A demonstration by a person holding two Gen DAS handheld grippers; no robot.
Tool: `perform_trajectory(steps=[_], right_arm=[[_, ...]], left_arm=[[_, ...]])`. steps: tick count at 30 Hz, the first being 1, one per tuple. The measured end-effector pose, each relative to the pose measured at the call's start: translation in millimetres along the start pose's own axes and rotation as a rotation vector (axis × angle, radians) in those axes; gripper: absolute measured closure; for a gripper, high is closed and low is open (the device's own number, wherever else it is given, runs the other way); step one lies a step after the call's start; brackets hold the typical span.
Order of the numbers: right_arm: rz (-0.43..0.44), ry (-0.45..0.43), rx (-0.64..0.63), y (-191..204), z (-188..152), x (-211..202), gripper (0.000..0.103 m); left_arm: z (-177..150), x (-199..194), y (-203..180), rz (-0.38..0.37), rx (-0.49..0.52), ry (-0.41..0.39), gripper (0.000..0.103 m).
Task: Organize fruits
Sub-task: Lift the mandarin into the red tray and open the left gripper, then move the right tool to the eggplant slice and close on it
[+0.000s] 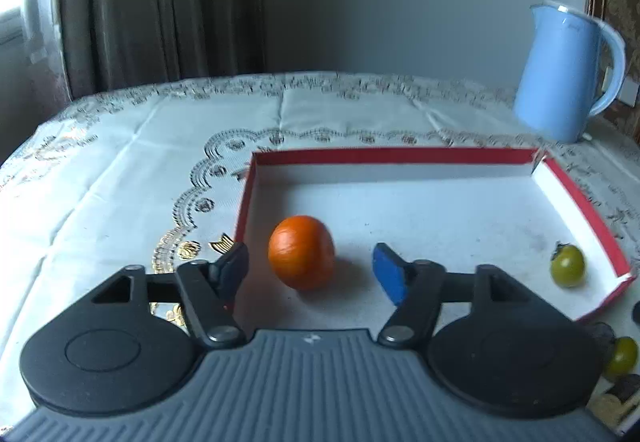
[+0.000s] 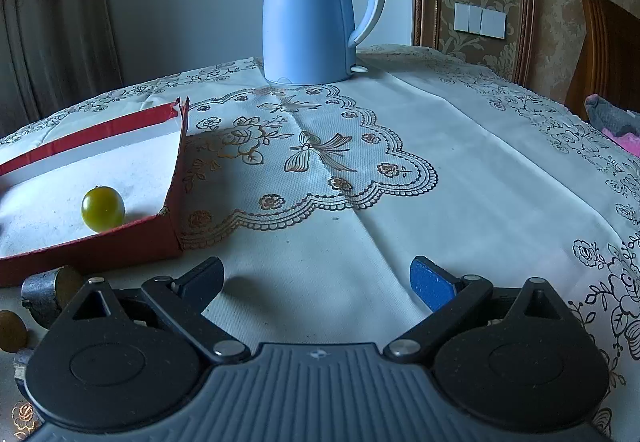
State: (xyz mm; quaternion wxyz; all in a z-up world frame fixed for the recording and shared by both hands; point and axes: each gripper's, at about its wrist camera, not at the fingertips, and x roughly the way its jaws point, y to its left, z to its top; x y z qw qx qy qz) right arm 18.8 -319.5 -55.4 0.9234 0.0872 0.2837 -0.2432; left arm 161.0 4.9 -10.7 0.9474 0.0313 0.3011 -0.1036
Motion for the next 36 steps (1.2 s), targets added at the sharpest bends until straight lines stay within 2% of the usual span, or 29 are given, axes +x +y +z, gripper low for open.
perform_trajectory(steps=[2, 9, 13, 22, 27, 30, 36], right_arm=[[0.000, 0.000, 0.000, 0, 0, 0, 0.003], [0.002, 0.000, 0.001, 0, 0, 0, 0.002], [0.003, 0.000, 0.001, 0, 0, 0, 0.002], [0.004, -0.001, 0.002, 0, -1, 0, 0.002], [0.015, -0.011, 0.014, -2, -1, -1, 0.002], [0.071, -0.049, 0.039, -9, -5, -12, 0.002], [0.241, -0.098, -0.055, -5, -25, -63, 0.002]], left_arm=[[-2, -15, 3, 0.013, 0.003, -0.021, 0.034], [-37, -94, 7, 0.016, 0.008, -0.153, 0.014], [-66, -115, 2, -0.003, 0.023, -0.137, 0.013], [-112, -113, 6, 0.048, 0.012, -0.063, 0.013], [-114, -103, 15, 0.051, -0.033, -0.049, 0.011], [-115, -99, 16, 0.068, -0.034, -0.045, 0.009], [-115, -95, 19, 0.077, -0.053, -0.029, 0.007]])
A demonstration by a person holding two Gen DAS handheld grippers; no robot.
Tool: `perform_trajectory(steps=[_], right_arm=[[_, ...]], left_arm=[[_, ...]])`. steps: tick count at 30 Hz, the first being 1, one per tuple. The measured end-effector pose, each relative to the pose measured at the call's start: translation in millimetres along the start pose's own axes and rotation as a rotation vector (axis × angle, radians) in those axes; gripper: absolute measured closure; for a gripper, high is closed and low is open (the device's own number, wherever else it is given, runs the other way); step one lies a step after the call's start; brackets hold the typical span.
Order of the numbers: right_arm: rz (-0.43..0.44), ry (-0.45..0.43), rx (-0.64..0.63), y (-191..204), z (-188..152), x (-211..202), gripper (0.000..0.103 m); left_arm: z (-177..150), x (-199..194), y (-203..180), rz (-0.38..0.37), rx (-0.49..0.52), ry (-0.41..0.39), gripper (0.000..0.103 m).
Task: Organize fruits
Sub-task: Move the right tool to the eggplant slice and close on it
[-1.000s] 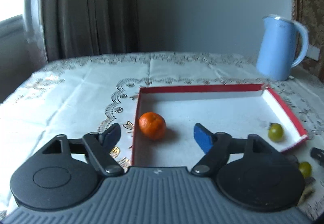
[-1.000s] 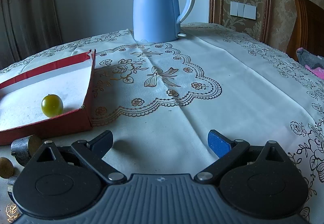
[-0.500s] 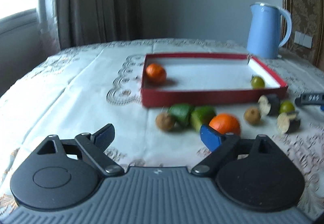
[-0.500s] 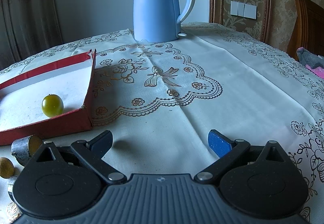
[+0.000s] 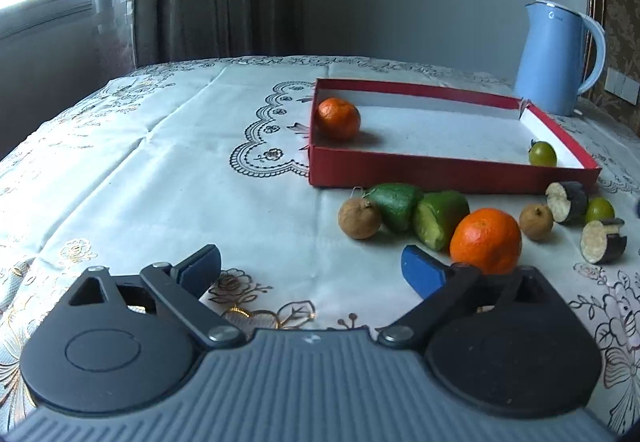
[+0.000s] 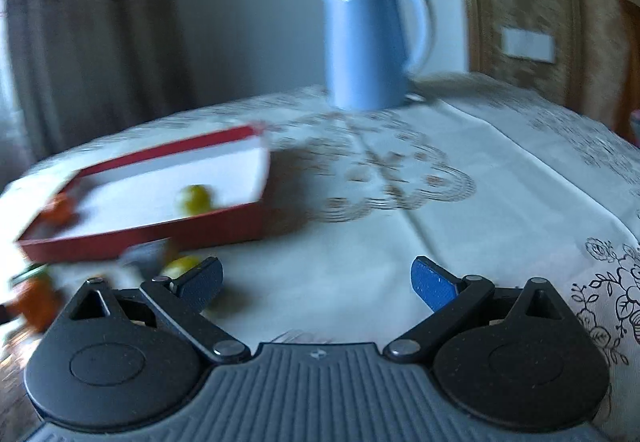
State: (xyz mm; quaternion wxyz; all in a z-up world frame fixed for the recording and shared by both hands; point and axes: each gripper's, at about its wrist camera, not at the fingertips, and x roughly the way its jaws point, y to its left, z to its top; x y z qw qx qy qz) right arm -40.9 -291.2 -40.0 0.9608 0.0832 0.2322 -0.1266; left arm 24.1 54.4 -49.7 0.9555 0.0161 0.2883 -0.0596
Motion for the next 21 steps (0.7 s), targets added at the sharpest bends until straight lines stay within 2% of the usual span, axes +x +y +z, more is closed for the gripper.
perform_trajectory(steps=[5, 10, 12, 14, 17, 21], right_arm=[[0.059, 0.031, -0.101, 32, -13, -18, 0.002], [0.064, 0.009, -0.167, 58, -21, -20, 0.003], [0.088, 0.012, -0.174, 65, -23, -19, 0.011], [0.108, 0.027, -0.178, 70, -23, -17, 0.025], [0.126, 0.049, -0.184, 78, -24, -12, 0.038], [0.127, 0.058, -0.191, 87, -26, -7, 0.049]], left_arm=[[-1, 0, -4, 0.016, 0.027, -0.001, 0.005], [-2, 0, -4, 0.020, 0.026, 0.007, 0.000], [-2, 1, -3, 0.018, 0.021, 0.016, 0.000], [-2, 1, -2, 0.015, 0.021, 0.014, 0.000], [-2, 2, -2, 0.015, 0.023, 0.018, 0.000], [-2, 2, -1, 0.008, 0.020, 0.017, 0.000]])
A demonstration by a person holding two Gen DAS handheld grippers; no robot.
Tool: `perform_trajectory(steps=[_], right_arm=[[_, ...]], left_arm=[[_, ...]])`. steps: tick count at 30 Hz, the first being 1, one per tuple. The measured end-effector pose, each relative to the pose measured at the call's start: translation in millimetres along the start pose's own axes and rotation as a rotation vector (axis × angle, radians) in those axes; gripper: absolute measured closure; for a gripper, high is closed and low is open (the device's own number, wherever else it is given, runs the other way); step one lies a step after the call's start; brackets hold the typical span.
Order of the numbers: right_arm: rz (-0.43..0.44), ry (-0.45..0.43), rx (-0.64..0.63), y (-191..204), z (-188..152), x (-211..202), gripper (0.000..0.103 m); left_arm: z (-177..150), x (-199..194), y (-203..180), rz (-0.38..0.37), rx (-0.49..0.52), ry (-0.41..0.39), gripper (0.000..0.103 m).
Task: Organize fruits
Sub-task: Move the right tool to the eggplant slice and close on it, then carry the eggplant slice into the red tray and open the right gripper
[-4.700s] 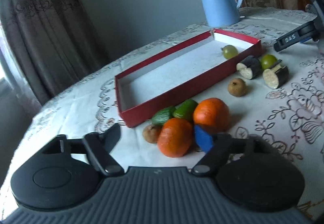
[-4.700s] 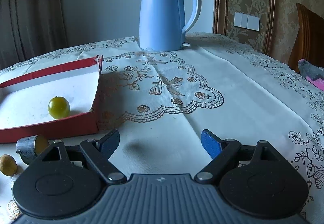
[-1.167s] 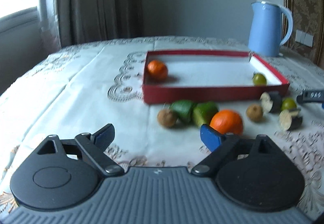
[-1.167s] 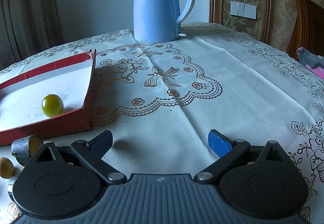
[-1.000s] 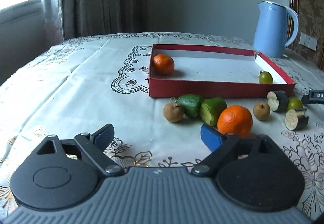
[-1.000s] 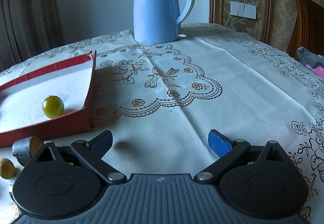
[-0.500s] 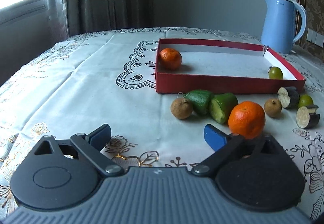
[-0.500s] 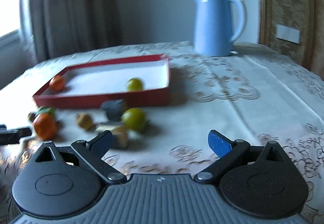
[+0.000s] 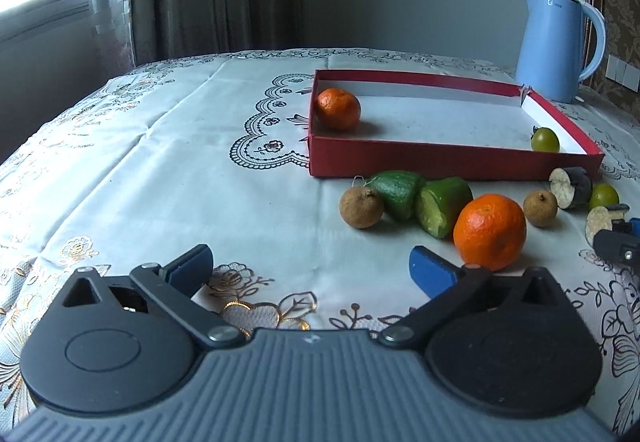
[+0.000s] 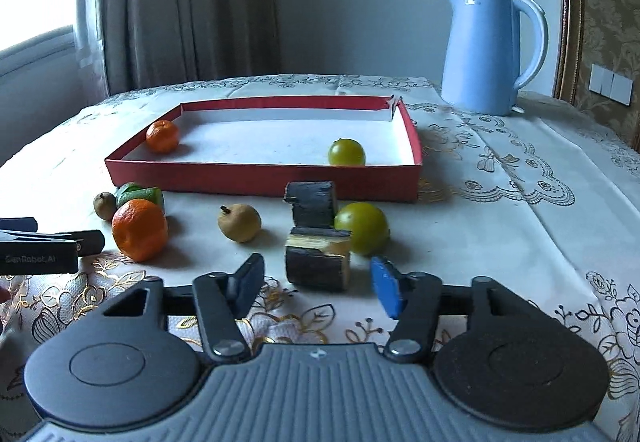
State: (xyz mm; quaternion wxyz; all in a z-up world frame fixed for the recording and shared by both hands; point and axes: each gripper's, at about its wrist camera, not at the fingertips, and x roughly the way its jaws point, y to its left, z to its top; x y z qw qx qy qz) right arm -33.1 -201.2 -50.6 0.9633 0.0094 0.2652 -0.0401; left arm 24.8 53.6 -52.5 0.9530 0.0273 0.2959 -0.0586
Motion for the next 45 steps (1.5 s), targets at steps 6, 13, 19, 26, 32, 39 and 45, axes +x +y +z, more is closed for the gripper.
perform_trajectory(steps=[6, 13, 19, 26, 32, 39, 45], right_arm=[[-0.030, -0.003, -0.022, 9, 1, 5, 0.063], [-0.056, -0.016, -0.042, 14, -1, 7, 0.070], [-0.039, -0.023, -0.040, 14, 0, 3, 0.071], [-0.027, -0.064, -0.070, 15, 9, -8, 0.071], [-0.038, -0.097, -0.094, 15, 16, -10, 0.071], [-0.061, -0.133, -0.114, 14, 26, -9, 0.071], [-0.106, -0.199, -0.152, 8, 48, 2, 0.071]], left_arm=[[0, 1, -2, 0.006, 0.009, 0.007, 0.000], [0, 3, -2, 0.004, 0.007, 0.011, 0.000], [0, 2, -2, 0.003, 0.006, 0.011, 0.000], [0, 3, -2, 0.003, 0.006, 0.012, 0.000], [0, 2, -2, 0.003, 0.005, 0.011, 0.000], [0, 2, -2, 0.003, 0.005, 0.012, 0.000], [0, 2, -2, 0.003, 0.005, 0.012, 0.000]])
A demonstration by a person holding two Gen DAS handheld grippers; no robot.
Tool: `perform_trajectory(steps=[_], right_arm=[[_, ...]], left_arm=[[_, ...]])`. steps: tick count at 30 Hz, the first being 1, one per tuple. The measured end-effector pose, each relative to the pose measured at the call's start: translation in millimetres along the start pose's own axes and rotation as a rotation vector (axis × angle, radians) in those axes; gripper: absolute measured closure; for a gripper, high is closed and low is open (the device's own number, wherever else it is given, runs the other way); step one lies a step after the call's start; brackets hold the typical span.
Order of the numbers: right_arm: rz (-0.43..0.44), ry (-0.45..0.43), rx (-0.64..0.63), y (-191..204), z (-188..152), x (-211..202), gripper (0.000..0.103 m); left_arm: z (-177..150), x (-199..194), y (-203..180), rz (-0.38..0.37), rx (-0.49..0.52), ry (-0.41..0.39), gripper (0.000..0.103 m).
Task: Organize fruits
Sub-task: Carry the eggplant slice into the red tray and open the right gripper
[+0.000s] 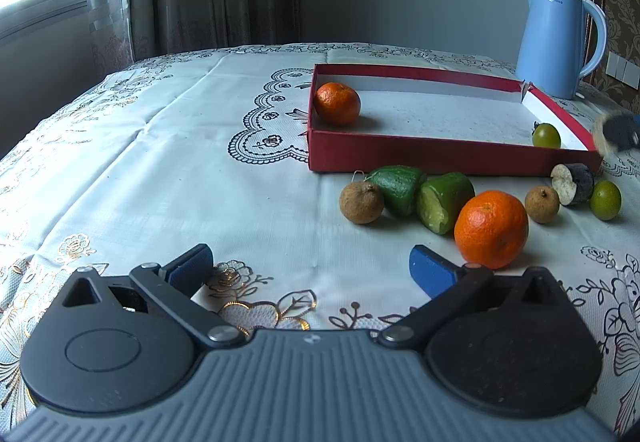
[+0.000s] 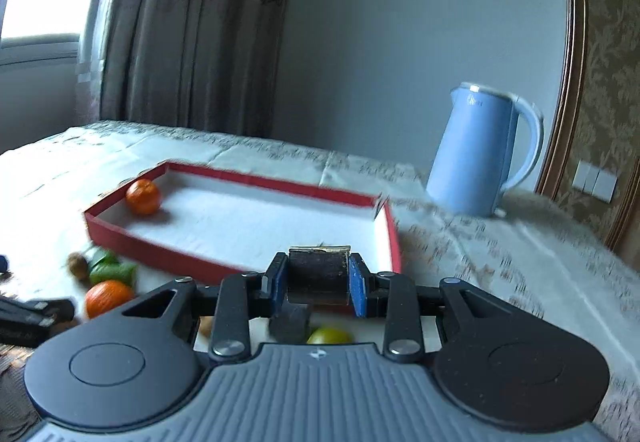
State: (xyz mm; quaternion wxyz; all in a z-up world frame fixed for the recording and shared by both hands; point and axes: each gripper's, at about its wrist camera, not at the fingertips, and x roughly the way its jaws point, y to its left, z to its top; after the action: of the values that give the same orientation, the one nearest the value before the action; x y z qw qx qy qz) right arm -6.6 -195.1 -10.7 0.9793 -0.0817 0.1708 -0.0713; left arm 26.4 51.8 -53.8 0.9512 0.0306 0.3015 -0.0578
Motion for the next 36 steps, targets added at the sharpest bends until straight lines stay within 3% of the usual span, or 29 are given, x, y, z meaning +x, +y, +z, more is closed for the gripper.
perform_trajectory(steps=[4, 14, 28, 36], right_arm=[[-0.025, 0.008, -0.016, -7, 13, 29, 0.071], [-0.020, 0.128, 0.030, -23, 28, 114, 0.072], [0.053, 0.265, 0.054, -24, 37, 172, 0.072], [0.077, 0.284, 0.074, -29, 40, 171, 0.071]], left_arm=[[0, 0, 0, -0.001, 0.000, 0.000, 0.000], [-1, 2, -1, 0.003, 0.000, 0.003, 0.000], [-1, 2, -1, 0.007, 0.001, 0.004, 0.000], [-1, 2, -1, 0.008, 0.001, 0.005, 0.000]])
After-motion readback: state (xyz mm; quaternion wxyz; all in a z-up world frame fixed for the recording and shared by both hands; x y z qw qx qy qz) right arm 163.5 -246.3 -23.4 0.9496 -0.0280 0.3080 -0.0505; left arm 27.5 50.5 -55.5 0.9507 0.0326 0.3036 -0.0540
